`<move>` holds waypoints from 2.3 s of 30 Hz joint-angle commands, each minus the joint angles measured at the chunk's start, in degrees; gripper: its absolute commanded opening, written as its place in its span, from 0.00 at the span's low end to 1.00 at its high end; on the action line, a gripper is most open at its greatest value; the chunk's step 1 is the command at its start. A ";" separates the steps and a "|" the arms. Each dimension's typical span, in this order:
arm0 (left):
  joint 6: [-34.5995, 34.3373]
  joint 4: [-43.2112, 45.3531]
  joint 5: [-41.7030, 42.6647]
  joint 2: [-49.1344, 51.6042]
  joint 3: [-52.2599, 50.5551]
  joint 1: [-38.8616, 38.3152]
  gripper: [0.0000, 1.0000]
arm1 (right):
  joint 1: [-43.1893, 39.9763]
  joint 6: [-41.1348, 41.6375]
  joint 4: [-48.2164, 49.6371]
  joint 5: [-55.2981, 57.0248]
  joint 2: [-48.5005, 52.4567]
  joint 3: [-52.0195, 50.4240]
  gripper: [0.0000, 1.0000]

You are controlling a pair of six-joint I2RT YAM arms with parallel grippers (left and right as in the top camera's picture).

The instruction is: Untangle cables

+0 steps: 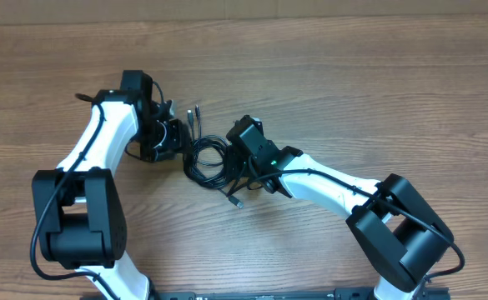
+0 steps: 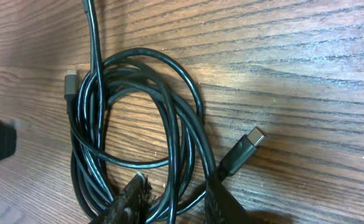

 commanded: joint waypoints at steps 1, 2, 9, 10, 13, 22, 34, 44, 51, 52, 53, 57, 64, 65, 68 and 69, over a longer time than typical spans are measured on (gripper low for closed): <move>-4.44 -0.15 -5.42 -0.02 -0.26 -1.40 0.83 | 0.00 -0.17 0.26 0.74 0.00 0.24 0.29; -5.81 0.37 -6.71 -0.02 -0.79 -1.66 0.84 | 0.00 -0.17 0.28 0.74 0.00 0.24 0.29; -7.76 8.57 -7.61 -0.02 -4.52 -4.11 1.00 | 0.00 -0.17 0.24 0.74 0.00 0.24 0.28; -7.78 9.25 -7.58 -0.02 -4.81 -4.24 1.00 | 0.00 -0.17 0.24 0.74 0.00 0.24 0.28; -7.85 12.39 -7.48 0.00 -6.67 -5.20 0.68 | 0.00 -0.17 0.24 0.74 0.00 0.24 0.28; -9.73 14.64 -7.34 0.02 -7.15 -7.87 0.04 | 0.00 -0.17 0.24 0.74 0.00 0.24 0.28; -10.82 14.49 -8.07 0.02 -7.15 -12.33 0.27 | 0.00 -0.17 -0.11 0.74 0.00 0.24 0.28; -11.43 2.27 -11.89 0.04 -7.15 -10.40 0.45 | 0.00 -0.15 -1.25 0.72 0.00 0.24 0.28; -15.98 3.54 -11.96 0.04 -8.61 -12.13 0.42 | 0.00 -0.15 -2.05 0.70 0.00 0.24 0.28; -16.31 4.68 -11.93 0.04 -9.64 -12.44 0.43 | 0.00 -0.15 -2.40 0.70 0.00 0.24 0.28; -16.41 5.57 -11.93 0.04 -10.47 -12.61 0.43 | 0.00 -0.15 -2.62 0.70 0.00 0.24 0.28; -15.69 8.90 -12.52 0.04 -15.61 -12.92 0.35 | 0.00 -0.13 -4.94 0.61 0.00 0.24 0.18; -15.69 9.05 -21.66 0.04 -17.64 -12.87 0.21 | 0.00 0.28 -8.81 0.04 0.00 0.24 0.15; -15.69 9.49 -22.80 0.04 -17.62 -12.87 0.20 | 0.00 0.28 -9.25 0.04 0.00 0.24 0.15; -15.69 11.63 -25.16 0.04 -17.64 -12.87 0.19 | 0.00 0.28 -10.32 0.09 0.00 0.24 0.15; -15.69 12.24 -25.14 0.04 -17.62 -12.87 0.19 | 0.00 0.28 -10.10 0.09 0.00 0.24 0.17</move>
